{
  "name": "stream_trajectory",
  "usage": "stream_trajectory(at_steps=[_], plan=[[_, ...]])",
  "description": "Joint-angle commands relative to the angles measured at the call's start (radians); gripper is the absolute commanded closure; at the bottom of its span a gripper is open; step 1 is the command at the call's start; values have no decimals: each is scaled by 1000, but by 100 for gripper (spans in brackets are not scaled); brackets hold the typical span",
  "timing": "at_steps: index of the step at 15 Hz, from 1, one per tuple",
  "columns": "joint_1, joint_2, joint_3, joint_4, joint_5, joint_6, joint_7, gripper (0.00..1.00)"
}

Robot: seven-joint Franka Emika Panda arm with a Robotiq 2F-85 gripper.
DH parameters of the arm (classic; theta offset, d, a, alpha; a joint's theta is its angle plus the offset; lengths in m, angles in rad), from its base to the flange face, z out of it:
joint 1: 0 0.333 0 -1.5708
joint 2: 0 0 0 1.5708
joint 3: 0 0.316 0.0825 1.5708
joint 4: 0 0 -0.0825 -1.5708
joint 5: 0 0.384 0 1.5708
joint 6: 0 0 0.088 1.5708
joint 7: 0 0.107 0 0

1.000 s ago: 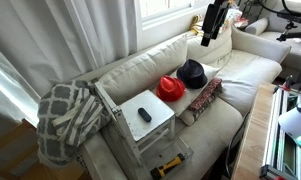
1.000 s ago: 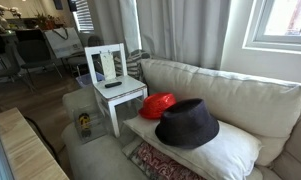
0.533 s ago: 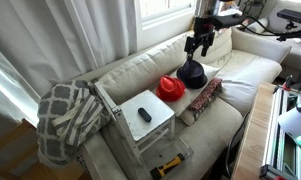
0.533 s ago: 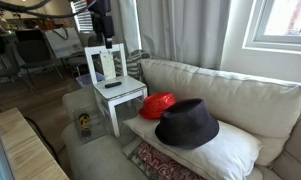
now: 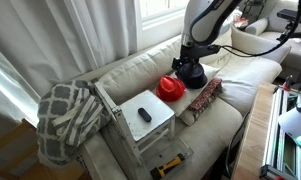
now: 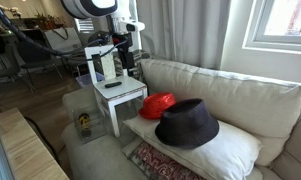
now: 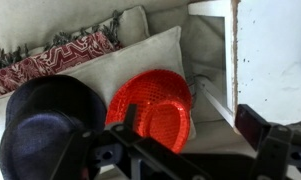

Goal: Hang the red and black hats on the backrest of the white chair

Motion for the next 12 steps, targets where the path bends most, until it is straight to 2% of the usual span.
stream_trajectory(at_steps=[1,5,7,8,9,12], plan=[[25,25,-24,16,14,6,-7,0],[26,47,-26,40,15,8,-5,0],[33,120,-38,92,14,-15,19,0],[16,172,-30,124,49,-4,4,0],[36,205,-60,140,21,18,42,0],[29,317,-75,227,47,40,33,0]])
